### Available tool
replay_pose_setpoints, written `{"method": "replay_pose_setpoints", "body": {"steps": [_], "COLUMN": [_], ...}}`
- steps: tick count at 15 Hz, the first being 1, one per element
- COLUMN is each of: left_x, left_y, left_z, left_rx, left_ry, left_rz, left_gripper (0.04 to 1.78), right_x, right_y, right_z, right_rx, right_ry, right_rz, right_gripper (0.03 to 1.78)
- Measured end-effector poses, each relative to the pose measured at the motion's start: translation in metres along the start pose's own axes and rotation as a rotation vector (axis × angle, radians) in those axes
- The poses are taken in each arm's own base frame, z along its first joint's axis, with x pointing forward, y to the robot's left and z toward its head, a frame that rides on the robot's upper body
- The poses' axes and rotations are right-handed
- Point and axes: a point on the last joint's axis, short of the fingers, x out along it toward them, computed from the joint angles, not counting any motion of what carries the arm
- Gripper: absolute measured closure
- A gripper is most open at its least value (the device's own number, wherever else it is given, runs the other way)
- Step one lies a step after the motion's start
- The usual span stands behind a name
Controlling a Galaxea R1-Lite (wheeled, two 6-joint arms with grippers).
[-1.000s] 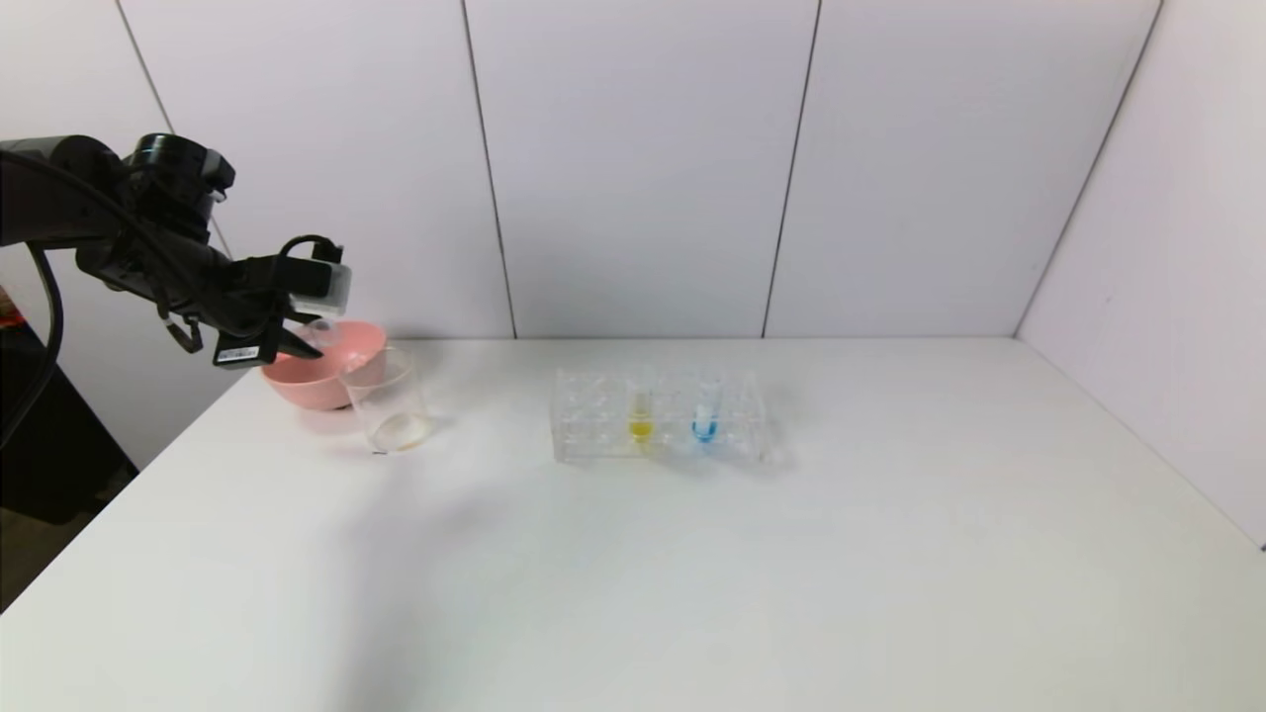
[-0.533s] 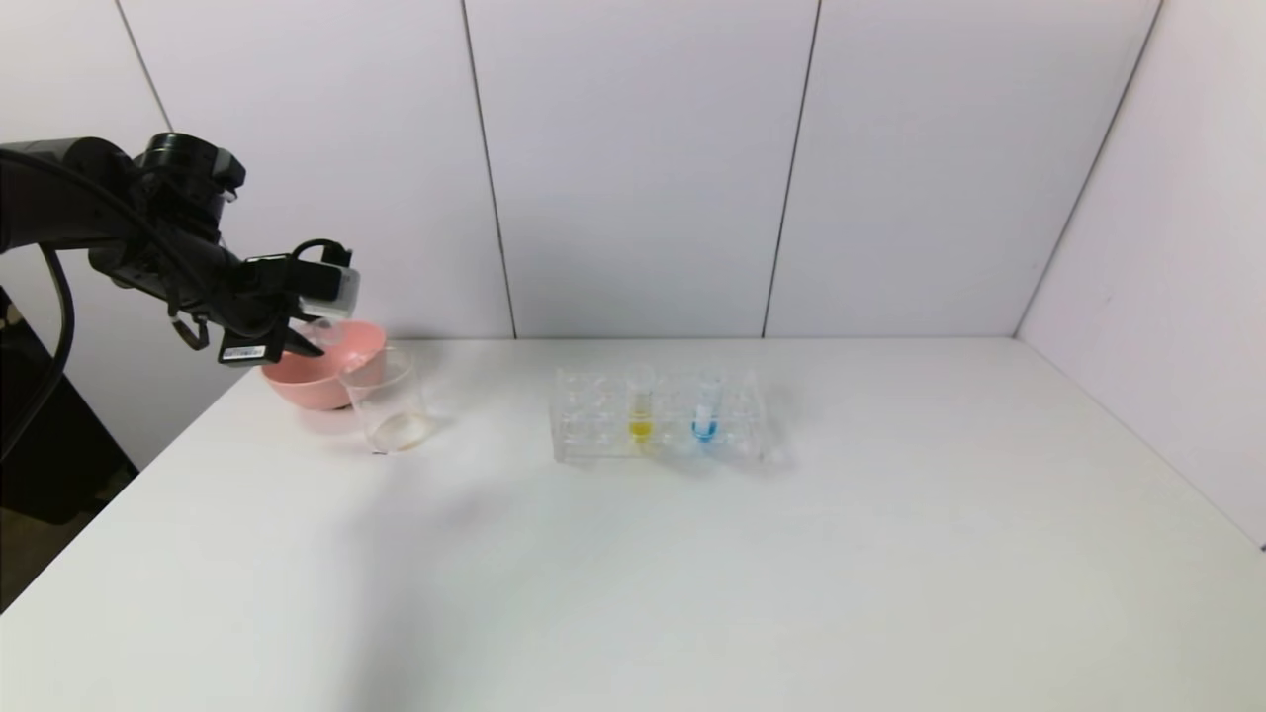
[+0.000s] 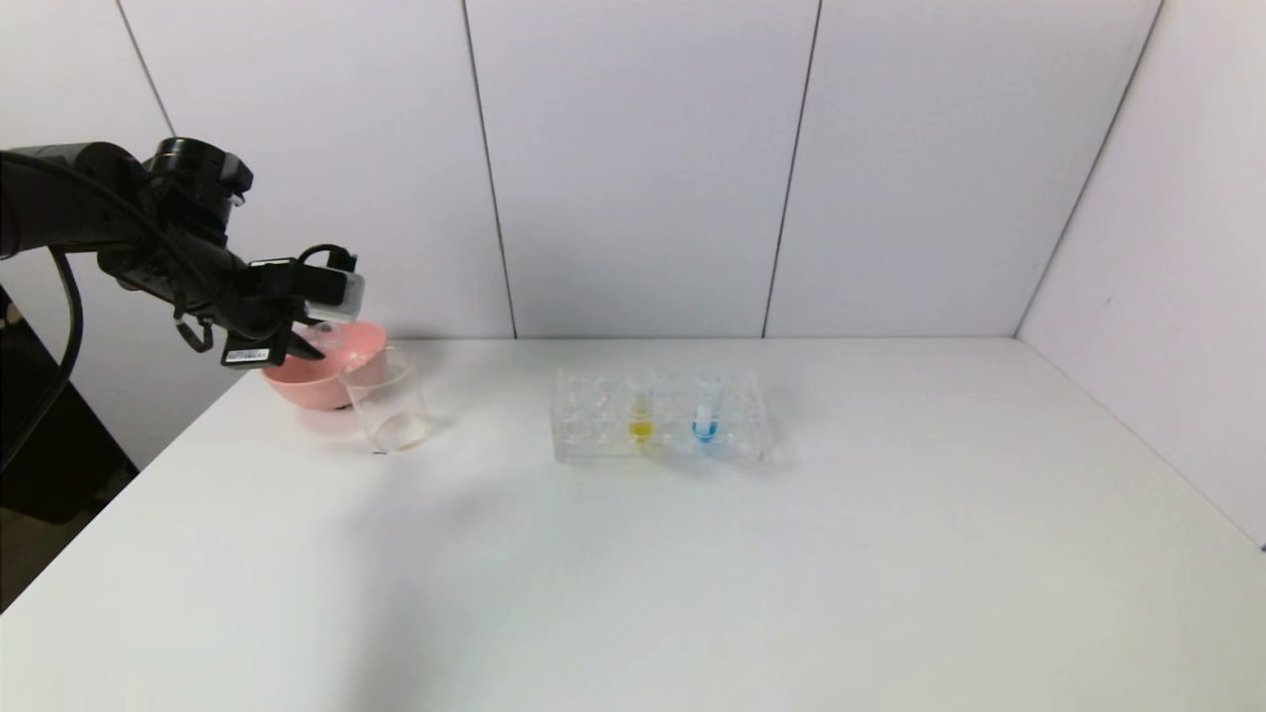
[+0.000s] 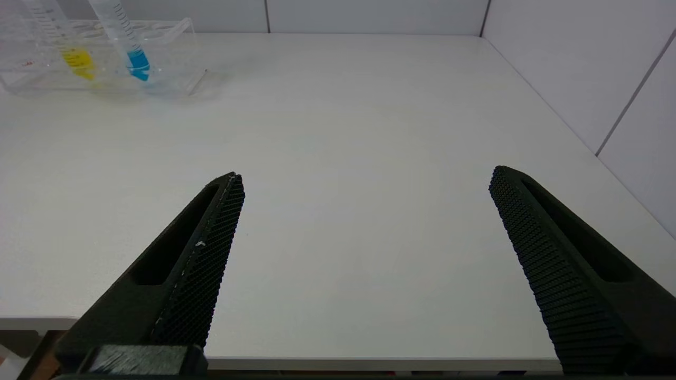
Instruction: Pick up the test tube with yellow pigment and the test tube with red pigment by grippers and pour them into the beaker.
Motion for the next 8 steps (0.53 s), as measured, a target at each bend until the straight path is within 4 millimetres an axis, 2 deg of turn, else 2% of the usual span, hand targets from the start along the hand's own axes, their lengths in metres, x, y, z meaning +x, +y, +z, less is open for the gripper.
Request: {"method": "replay_pose_setpoints", "body": {"steps": [8], "left_x": [0.0017], "left_y": [-0.0002], "left_z": [0.0011], "left_rx": [-0.003], "left_ry": [-0.005], "left_rz": [-0.004], "left_gripper": [1.38], "right_x": [0.0], "right_y": [0.0], "right_z": [0.0], "right_rx": [0.0], "right_ry": [0.0], "right_rz": [0.0], "right_gripper": [0.11]}}
